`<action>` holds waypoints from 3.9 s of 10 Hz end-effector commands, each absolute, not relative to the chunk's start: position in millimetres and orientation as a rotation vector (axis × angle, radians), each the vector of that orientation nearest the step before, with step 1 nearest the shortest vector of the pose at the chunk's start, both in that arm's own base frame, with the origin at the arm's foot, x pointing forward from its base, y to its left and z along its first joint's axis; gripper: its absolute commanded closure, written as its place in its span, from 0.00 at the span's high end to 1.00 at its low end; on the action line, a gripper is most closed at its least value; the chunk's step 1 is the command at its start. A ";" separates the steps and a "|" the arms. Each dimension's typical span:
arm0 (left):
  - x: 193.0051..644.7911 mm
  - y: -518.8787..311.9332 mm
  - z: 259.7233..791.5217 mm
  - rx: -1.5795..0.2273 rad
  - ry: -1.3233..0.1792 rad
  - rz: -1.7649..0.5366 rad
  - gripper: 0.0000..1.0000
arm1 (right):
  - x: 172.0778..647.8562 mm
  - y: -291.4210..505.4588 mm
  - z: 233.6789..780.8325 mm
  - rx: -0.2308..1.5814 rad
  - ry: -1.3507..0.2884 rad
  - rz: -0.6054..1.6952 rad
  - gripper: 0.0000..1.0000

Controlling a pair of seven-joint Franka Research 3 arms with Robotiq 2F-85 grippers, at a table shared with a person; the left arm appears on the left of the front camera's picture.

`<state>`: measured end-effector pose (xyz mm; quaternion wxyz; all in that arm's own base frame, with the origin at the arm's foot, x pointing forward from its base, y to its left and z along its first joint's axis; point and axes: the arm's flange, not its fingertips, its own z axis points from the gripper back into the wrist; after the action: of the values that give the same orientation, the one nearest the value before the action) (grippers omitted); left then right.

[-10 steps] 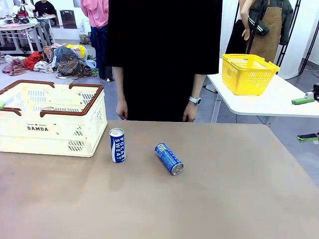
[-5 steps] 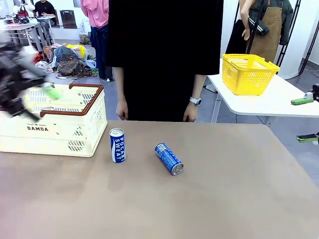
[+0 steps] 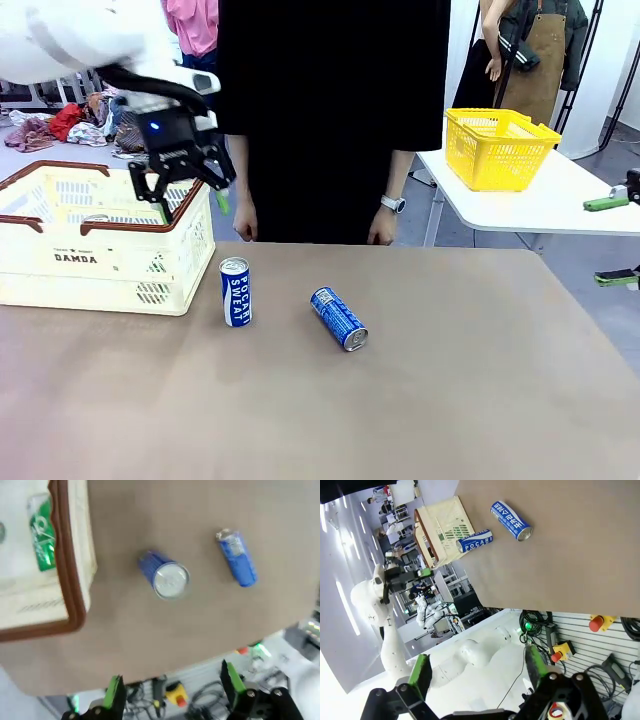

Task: Place the drinks into the Shopping basket.
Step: Pick up one drink and place it into the Shopping basket.

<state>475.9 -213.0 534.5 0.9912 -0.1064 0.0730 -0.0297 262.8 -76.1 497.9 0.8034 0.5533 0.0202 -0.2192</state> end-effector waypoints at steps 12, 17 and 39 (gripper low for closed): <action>484.7 -272.5 408.3 -0.044 -0.041 0.000 1.00 | 264.5 -75.3 500.9 1.211 0.037 -0.467 1.00; 484.6 -274.7 389.9 -0.052 0.016 -0.024 1.00 | 264.5 -75.3 500.9 1.211 0.037 -0.467 1.00; 424.5 -176.3 666.0 -0.057 0.047 -0.333 0.00 | 264.5 -75.3 500.9 1.211 0.037 -0.467 1.00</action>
<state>427.4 -197.3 648.6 0.9897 -0.0487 0.0313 -0.1313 262.8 -76.2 497.6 0.8034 0.5530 0.0207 -0.2198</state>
